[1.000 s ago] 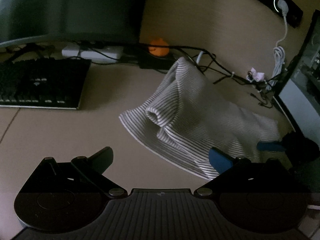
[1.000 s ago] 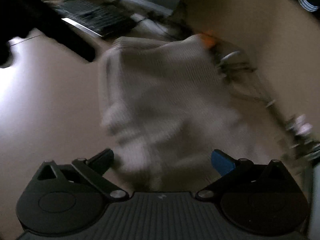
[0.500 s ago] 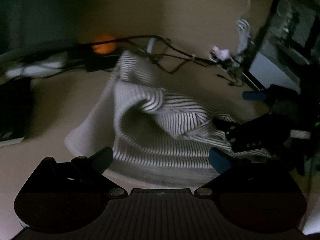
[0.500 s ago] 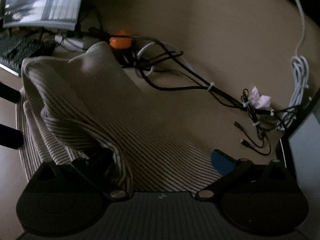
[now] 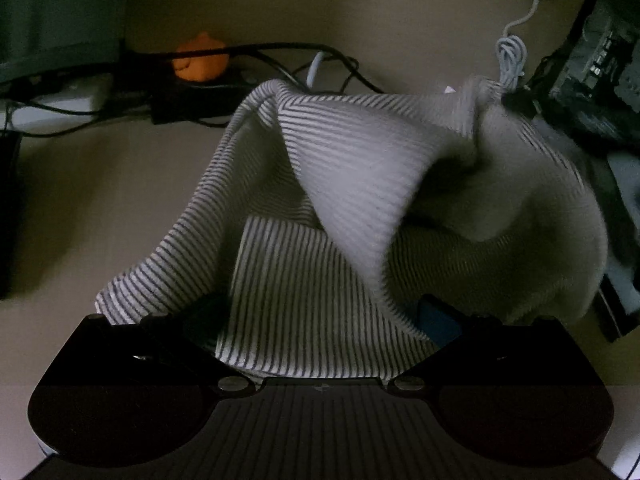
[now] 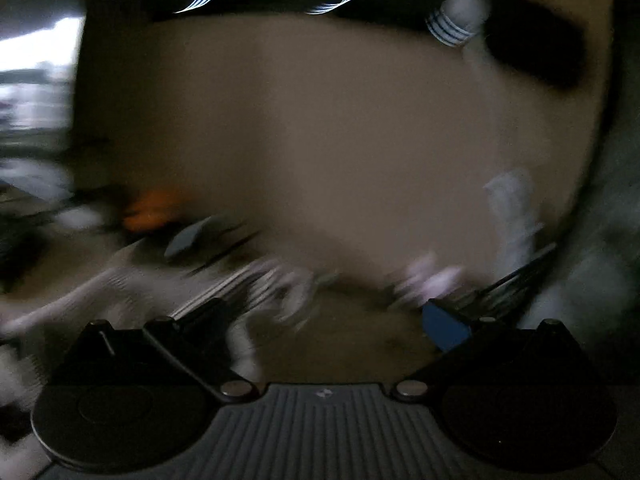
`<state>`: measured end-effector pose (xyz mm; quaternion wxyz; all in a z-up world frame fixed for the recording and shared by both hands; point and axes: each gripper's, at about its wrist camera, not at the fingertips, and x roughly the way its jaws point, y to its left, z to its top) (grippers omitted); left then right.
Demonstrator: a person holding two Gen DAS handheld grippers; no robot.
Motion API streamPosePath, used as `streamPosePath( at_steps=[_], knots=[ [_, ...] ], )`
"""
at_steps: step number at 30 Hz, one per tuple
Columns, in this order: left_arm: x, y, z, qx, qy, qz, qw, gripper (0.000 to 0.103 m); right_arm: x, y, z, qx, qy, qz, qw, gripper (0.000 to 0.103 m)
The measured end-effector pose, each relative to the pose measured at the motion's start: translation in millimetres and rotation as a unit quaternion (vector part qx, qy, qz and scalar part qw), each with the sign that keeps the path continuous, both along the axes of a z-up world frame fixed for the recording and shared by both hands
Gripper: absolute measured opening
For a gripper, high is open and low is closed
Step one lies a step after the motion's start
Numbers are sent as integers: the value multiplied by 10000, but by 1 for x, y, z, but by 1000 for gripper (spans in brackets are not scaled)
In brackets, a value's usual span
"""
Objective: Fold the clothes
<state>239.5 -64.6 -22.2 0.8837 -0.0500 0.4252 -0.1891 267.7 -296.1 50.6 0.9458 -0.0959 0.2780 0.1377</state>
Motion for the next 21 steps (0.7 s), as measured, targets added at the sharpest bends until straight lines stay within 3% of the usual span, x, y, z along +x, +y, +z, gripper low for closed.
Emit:
streamPosePath(
  at_steps=[2,5,11,17,19,20,21],
  knots=[
    [-5,-4,-1,180,-58,-64,9998,103,-18,2,-11,-40,256,611,9978,103],
    [-12,-9,-1,383,-9,-183,9991,103,-48,13,-33,-560,473,1321,9885,103],
    [-37,5,3,-155,371,-118,9991,103,-77,22,-58,-1003,924,1986,9705,103],
    [-51,15,5,-584,492,148,9970,103,-87,46,-67,-1878,771,2344,9507,103],
    [-52,22,10,-829,576,249,9946,103,-78,57,-65,-2247,392,2076,9513,103],
    [-53,26,14,-1018,568,228,9929,103,-64,60,-55,-2283,30,1668,9592,103],
    [-56,29,22,-1195,453,164,9917,103,-47,60,-40,-2004,-260,1075,9734,103]
  ],
)
